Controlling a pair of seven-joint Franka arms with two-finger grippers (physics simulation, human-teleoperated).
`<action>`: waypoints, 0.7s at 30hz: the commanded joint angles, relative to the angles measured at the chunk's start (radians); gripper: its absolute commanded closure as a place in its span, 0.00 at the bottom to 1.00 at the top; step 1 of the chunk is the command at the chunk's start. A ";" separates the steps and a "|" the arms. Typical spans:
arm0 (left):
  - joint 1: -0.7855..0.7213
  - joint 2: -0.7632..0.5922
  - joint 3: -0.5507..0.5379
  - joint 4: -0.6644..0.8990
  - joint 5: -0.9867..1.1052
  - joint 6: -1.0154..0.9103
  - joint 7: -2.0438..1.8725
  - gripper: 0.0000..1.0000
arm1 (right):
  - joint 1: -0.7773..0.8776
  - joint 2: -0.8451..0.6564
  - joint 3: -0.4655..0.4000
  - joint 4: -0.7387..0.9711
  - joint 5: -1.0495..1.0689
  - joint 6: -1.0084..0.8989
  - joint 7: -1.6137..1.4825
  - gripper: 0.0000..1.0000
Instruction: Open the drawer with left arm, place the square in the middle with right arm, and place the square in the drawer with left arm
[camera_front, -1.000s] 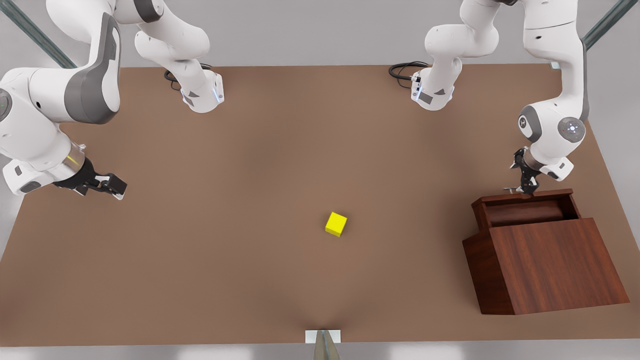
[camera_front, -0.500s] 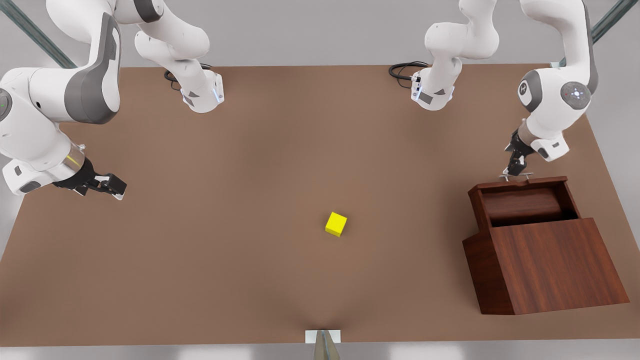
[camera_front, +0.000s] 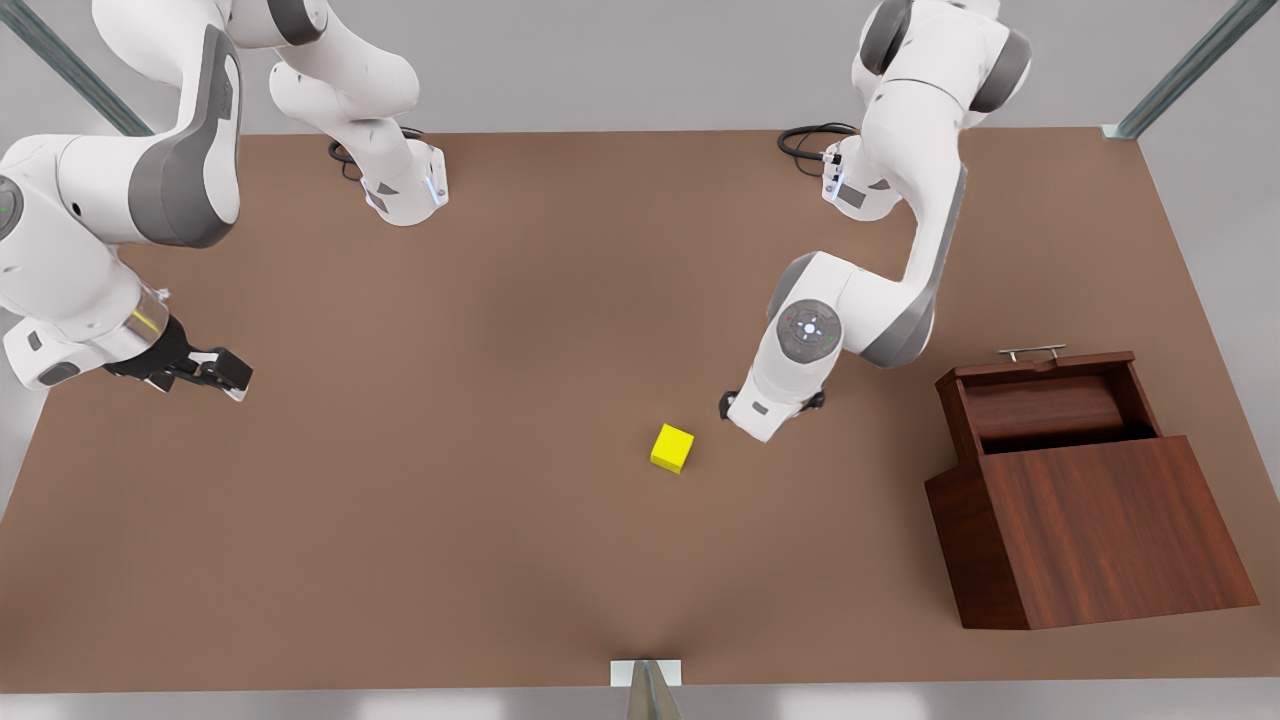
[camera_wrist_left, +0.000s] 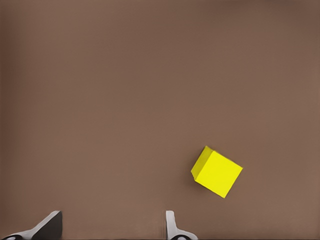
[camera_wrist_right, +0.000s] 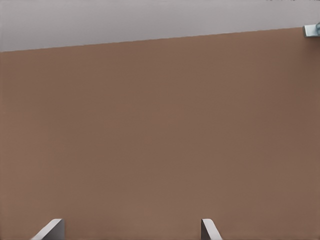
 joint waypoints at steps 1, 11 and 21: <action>0.004 0.009 -0.004 0.008 -0.025 0.006 0.033 0.00 | 0.000 0.000 0.000 0.000 0.000 0.000 0.000 0.00; -0.056 0.290 -0.070 0.212 -0.025 0.125 0.212 0.00 | 0.000 0.000 0.000 0.000 0.000 0.001 -0.002 0.00; -0.064 0.374 -0.069 0.203 -0.017 0.173 0.273 0.00 | -0.001 0.000 0.000 0.000 0.000 0.001 0.000 0.00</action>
